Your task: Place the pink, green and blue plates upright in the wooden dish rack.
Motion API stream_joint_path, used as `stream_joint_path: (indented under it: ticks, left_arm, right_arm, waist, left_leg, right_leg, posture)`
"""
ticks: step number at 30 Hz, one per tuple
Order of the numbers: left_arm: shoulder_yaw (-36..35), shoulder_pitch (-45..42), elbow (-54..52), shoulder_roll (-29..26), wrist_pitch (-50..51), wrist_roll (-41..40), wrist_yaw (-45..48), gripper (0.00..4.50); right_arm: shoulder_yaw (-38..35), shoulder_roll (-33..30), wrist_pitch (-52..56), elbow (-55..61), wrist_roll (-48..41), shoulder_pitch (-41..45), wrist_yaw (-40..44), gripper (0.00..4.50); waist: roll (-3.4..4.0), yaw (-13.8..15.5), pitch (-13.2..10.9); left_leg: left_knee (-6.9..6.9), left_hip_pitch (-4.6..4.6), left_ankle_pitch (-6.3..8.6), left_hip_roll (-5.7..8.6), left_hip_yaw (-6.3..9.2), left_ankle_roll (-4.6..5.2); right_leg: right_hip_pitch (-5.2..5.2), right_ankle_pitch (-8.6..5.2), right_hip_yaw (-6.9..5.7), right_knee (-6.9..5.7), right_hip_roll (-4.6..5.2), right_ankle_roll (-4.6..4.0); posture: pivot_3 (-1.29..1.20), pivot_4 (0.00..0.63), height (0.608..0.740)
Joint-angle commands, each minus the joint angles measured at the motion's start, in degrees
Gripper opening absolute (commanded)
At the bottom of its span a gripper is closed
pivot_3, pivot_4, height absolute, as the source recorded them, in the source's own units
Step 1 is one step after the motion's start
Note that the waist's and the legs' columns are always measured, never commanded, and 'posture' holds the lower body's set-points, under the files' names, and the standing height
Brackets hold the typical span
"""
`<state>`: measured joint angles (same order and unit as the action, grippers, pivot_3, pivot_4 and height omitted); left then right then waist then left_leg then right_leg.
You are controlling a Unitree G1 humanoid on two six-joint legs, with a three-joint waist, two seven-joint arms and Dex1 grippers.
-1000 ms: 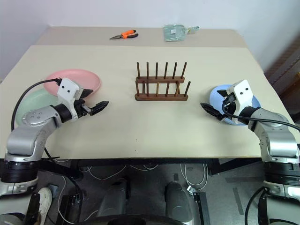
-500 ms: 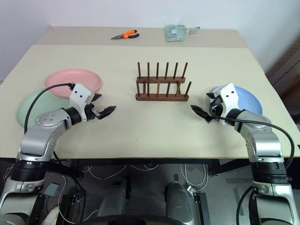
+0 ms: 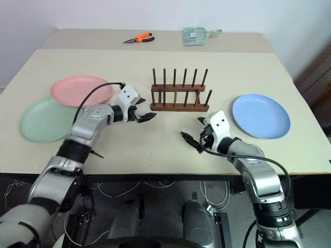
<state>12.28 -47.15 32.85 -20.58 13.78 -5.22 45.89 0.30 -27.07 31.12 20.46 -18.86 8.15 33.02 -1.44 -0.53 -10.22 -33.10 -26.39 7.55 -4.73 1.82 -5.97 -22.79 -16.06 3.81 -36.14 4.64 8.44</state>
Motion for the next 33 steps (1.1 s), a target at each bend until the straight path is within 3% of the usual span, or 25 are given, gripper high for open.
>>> stream_joint_path:
  ticks: [1,4,5,8,10,12,13,18,27,33]
  left_arm:
    - [0.3,-4.1,8.8,2.1,-5.8,1.8,2.1,4.26]
    - [0.8,-6.4,14.4,3.9,-8.6,2.7,5.2,4.26]
    - [1.1,-7.0,16.0,4.2,-9.4,3.5,5.8,4.03]
    - [1.2,-8.2,19.3,5.0,-11.3,5.0,7.1,2.98]
    - [0.8,-8.6,20.5,5.4,-12.3,5.4,7.6,1.82]
    - [0.6,-8.7,20.9,5.7,-13.0,5.7,8.2,0.93]
    - [0.6,-8.4,20.6,5.7,-13.4,5.8,8.6,0.75]
    - [1.4,-5.7,15.7,5.3,-14.4,6.3,11.4,0.76]
    - [5.6,4.1,-9.4,-3.2,-7.1,4.3,26.8,0.76]
    - [5.0,4.9,-12.7,-5.8,-3.1,5.3,25.3,3.68]
  right_arm:
    - [0.8,1.5,0.4,4.2,0.6,-1.2,-2.7,4.50]
    - [1.5,2.4,0.7,5.5,0.9,-2.1,-4.3,4.50]
    - [1.5,2.6,0.7,5.8,1.0,-2.4,-4.7,4.50]
    - [0.9,2.6,0.6,6.0,1.0,-2.9,-5.5,4.50]
    - [0.7,2.4,0.5,6.1,1.0,-3.1,-5.9,4.50]
    - [0.7,2.3,0.6,6.4,0.9,-3.3,-6.0,4.50]
    - [0.6,2.1,0.6,6.5,0.7,-3.5,-6.0,4.50]
    - [-1.3,-0.7,1.9,7.7,-0.7,-4.8,-4.1,4.50]
    - [-10.2,-11.3,6.5,11.8,-7.8,-12.6,4.8,4.50]
    - [-10.9,-12.1,6.3,12.2,-7.4,-14.8,4.6,4.50]
  waist:
    - [0.00,-0.1,0.0]
    - [0.00,-0.1,0.0]
    - [0.00,-0.1,0.0]
    - [0.00,0.0,0.0]
    - [0.00,0.0,0.0]
    - [0.00,0.0,0.0]
    - [0.02,0.0,0.0]
    - [0.03,0.0,0.0]
    - [0.03,-0.2,0.0]
    - [0.03,-0.1,0.0]
  left_leg:
    - [0.01,0.00,0.00,-0.01,0.00,0.00]
    - [0.03,0.00,0.00,-0.01,0.00,0.00]
    - [0.03,0.00,0.00,-0.01,0.01,0.00]
    - [0.02,-0.01,0.00,-0.01,0.00,0.00]
    - [0.01,0.00,0.00,-0.01,0.01,0.00]
    - [0.01,0.00,0.00,-0.01,0.01,0.00]
    - [0.01,0.00,0.00,-0.01,0.01,0.00]
    - [0.01,0.00,0.00,-0.01,0.01,0.00]
    - [0.03,0.03,0.00,-0.03,0.02,0.01]
    - [-0.04,0.03,0.01,-0.03,0.03,0.02]
  right_leg:
    - [-0.01,0.00,0.00,-0.01,0.00,0.00]
    - [-0.04,0.00,0.00,-0.02,-0.01,0.00]
    - [-0.04,0.00,0.00,-0.02,0.00,0.00]
    - [-0.02,0.00,0.00,-0.02,-0.01,0.00]
    - [0.00,0.00,0.00,-0.01,0.00,0.00]
    - [0.01,0.00,0.00,-0.01,0.00,0.00]
    - [0.00,0.00,0.00,-0.02,-0.01,0.00]
    - [0.01,0.00,0.00,-0.02,0.00,0.00]
    - [0.03,-0.01,0.00,-0.06,0.00,-0.02]
    - [0.07,-0.02,0.00,-0.04,0.00,-0.03]
  posture:
    - [0.00,0.150,0.740]
    - [0.00,0.150,0.740]
    - [0.00,0.150,0.740]
    - [0.00,0.150,0.740]
    - [0.00,0.150,0.740]
    - [0.00,0.150,0.740]
    - [0.00,0.150,0.740]
    - [0.00,0.150,0.740]
    - [0.00,0.150,0.740]
    - [0.00,0.150,0.740]
